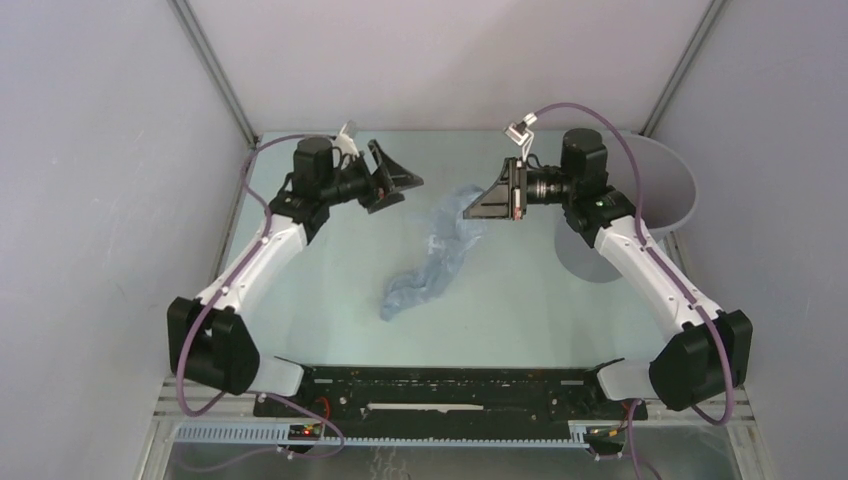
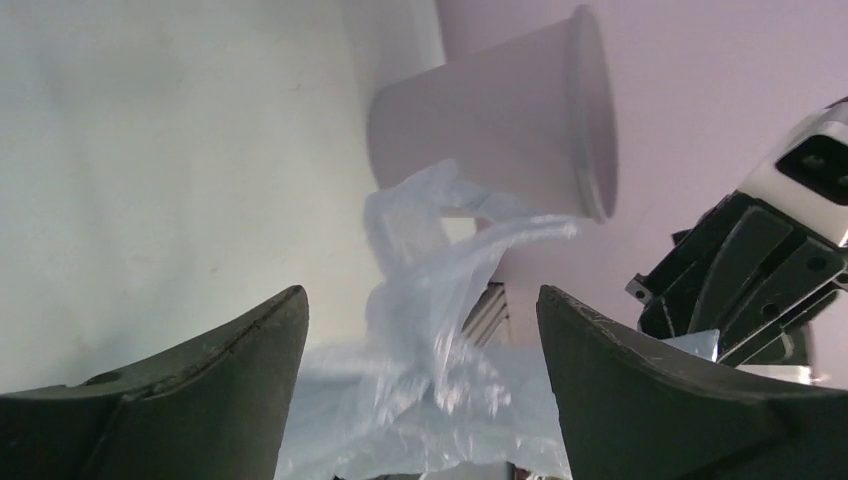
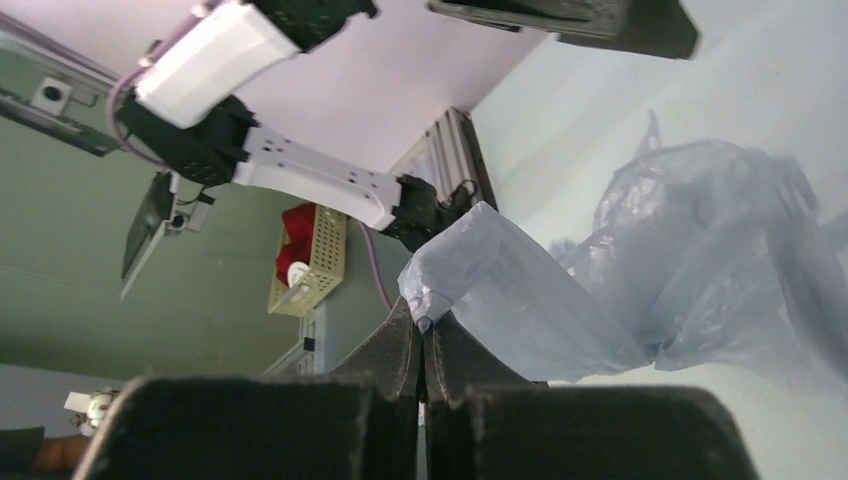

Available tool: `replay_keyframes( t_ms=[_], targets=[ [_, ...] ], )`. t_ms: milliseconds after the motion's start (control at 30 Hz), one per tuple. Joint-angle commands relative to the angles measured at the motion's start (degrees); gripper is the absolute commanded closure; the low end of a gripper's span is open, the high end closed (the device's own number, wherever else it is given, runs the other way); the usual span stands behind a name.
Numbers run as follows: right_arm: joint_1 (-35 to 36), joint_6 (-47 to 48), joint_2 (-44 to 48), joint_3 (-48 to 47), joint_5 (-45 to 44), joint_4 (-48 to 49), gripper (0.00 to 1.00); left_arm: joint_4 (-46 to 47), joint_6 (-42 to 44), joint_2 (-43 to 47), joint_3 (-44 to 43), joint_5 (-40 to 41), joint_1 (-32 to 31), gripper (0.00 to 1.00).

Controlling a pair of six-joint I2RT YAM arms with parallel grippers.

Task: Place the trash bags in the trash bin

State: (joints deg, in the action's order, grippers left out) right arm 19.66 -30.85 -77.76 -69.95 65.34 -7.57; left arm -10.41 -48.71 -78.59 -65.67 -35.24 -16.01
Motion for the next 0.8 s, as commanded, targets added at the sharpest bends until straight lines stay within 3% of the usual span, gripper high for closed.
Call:
replay_keyframes(
  t_ms=[0,133,300,400,467,533,633,767],
  targets=[
    [-0.6,-12.3,1.8,-4.2,4.5,15.2,1.0,11.1,-6.5,-3.2,-7.2,-8.0,-1.3,0.1],
    [-1.1,-16.8,-0.9,-6.9,4.6,20.0,1.0,22.1,-13.5,-4.6,-4.6,-10.4,-2.0,0.07],
    [-1.4,-20.1,-2.9,-8.8,4.7,23.4,1.0,27.5,-17.4,-5.7,-3.7,-11.5,-2.7,0.07],
    [-1.5,-18.6,-3.3,-9.6,3.3,21.2,1.0,27.1,-16.5,-4.2,-3.3,-9.6,-2.8,0.17],
    [-1.6,-15.9,-3.3,-10.9,1.9,16.9,1.0,21.5,-12.0,-1.4,-3.6,-6.0,-2.8,0.19],
    [-1.6,-12.2,-3.4,-12.8,0.4,11.2,1.0,10.1,-2.7,1.4,-6.2,-0.4,-2.8,0.12],
    [-1.5,-5.7,-3.4,-16.0,-2.4,1.2,1.0,-8.8,11.0,5.1,-12.1,14.2,-3.9,0.04],
    [-1.5,-4.2,-3.9,-17.0,-2.9,-2.1,1.0,-15.6,20.1,8.3,-13.7,21.9,-6.1,0.03]
  ],
)
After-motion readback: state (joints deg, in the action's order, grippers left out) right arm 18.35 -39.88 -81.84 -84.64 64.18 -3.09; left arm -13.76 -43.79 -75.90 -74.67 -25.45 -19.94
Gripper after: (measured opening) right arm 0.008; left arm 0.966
